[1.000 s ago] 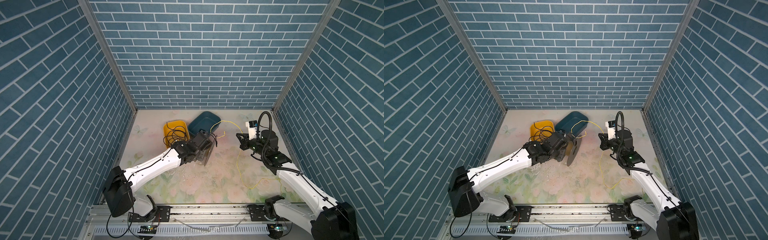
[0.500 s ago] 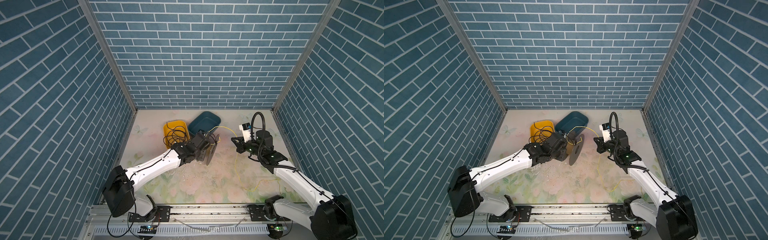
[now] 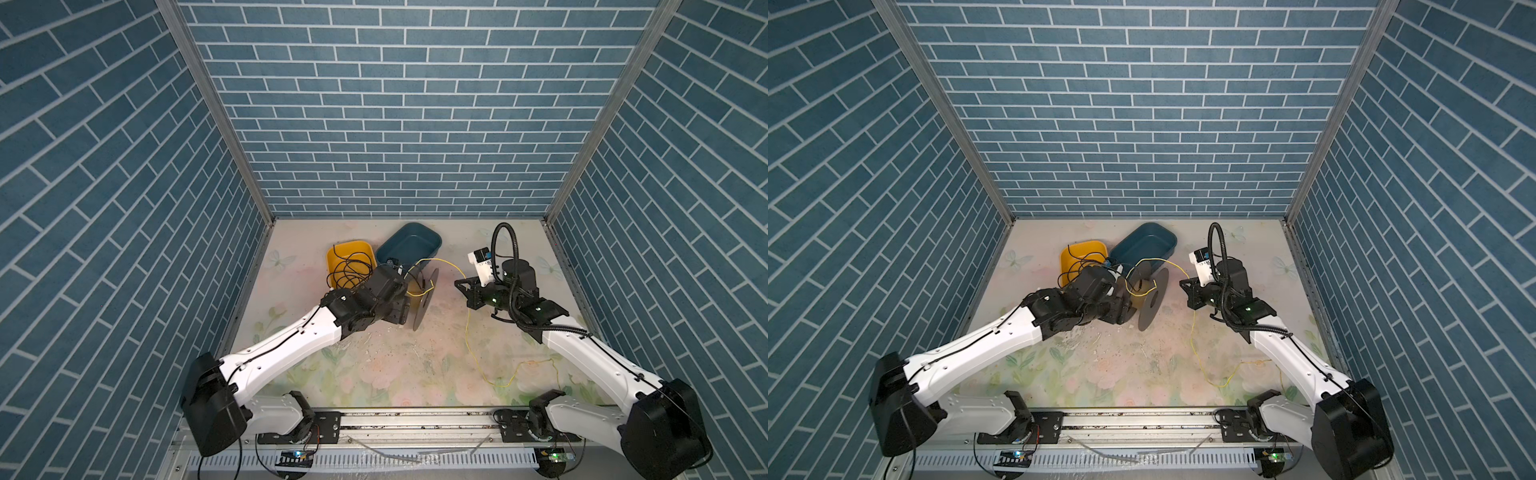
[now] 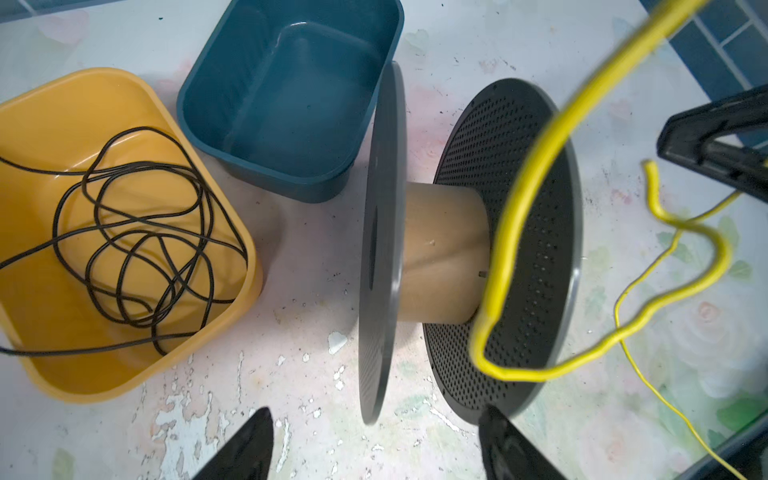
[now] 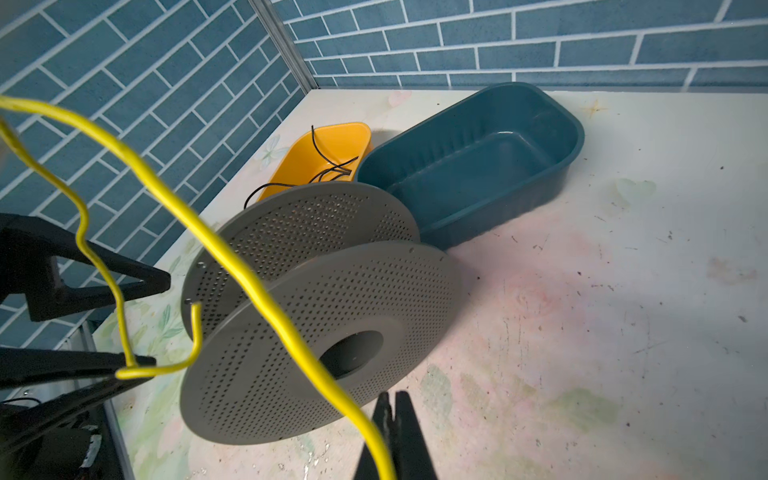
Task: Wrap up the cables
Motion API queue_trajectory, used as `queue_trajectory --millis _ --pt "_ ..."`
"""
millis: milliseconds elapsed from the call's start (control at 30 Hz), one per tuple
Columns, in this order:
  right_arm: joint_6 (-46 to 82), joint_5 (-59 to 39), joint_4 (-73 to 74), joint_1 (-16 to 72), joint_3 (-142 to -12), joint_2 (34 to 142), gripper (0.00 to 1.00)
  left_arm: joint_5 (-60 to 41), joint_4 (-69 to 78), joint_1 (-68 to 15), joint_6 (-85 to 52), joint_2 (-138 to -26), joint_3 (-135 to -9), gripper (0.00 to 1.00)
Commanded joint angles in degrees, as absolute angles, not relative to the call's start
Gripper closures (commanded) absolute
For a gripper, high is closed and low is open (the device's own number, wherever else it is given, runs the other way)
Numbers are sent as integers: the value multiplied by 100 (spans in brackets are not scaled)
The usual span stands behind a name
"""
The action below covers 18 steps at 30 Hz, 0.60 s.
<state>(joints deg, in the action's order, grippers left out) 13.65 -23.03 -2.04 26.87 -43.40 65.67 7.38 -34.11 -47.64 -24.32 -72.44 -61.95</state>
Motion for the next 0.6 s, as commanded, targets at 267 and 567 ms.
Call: queue_trajectory --millis 267,567 --pt "1119 -2046 -1834 2812 -5140 6750 100 458 -4022 -4492 -2198 -6481 -6088 13" --pt "838 -1701 -2491 2839 -5426 6739 100 258 -3279 -4491 -2157 -6858 -6229 25"
